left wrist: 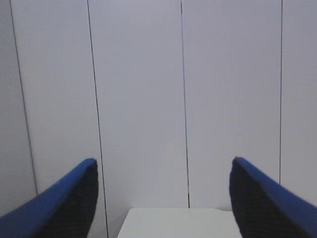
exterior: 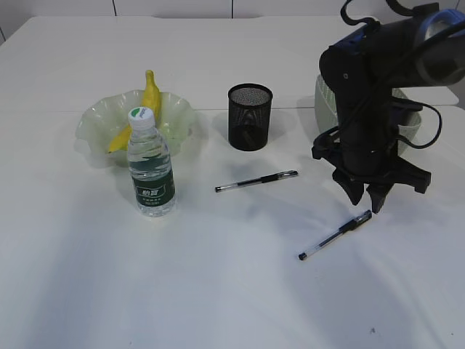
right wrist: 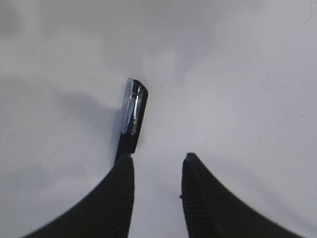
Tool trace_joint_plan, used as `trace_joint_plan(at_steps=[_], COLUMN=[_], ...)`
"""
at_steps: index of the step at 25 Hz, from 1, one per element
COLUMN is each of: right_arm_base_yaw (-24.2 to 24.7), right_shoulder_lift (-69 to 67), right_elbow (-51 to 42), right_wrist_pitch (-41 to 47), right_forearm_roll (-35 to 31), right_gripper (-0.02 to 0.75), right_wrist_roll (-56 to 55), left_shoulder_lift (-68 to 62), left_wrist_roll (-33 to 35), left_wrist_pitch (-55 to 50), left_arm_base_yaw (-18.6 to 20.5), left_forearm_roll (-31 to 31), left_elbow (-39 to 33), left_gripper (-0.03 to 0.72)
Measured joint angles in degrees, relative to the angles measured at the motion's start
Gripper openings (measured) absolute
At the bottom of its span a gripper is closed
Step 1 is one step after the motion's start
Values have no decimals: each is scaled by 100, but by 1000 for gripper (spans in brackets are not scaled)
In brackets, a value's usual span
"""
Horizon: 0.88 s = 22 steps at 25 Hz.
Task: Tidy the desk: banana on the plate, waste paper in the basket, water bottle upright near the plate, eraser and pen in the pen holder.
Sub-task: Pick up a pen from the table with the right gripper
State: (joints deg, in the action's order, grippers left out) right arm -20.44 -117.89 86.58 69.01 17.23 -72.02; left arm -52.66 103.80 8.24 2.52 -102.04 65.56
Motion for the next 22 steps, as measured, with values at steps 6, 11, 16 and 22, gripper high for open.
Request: trace_joint_plan(at_steps=[6,11,16,22], right_arm_base_yaw=[0,0,0,0], right_shoulder_lift=[0,0,0,0], right_elbow=[0,0,0,0], right_wrist_pitch=[0,0,0,0], right_forearm_roll=[45,196,249,250], right_gripper=[246,246,244,243], right_wrist_roll=[-49,4,50,-9], left_shoulder_lift=[0,0,0,0], left_wrist_roll=[0,0,0,0], left_wrist_pitch=[0,0,10,10], left_arm_base_yaw=[0,0,0,0], left_forearm_roll=[-4,-4,-14,-14], left_elbow=[0,0,0,0], left_gripper=[589,589,589,589])
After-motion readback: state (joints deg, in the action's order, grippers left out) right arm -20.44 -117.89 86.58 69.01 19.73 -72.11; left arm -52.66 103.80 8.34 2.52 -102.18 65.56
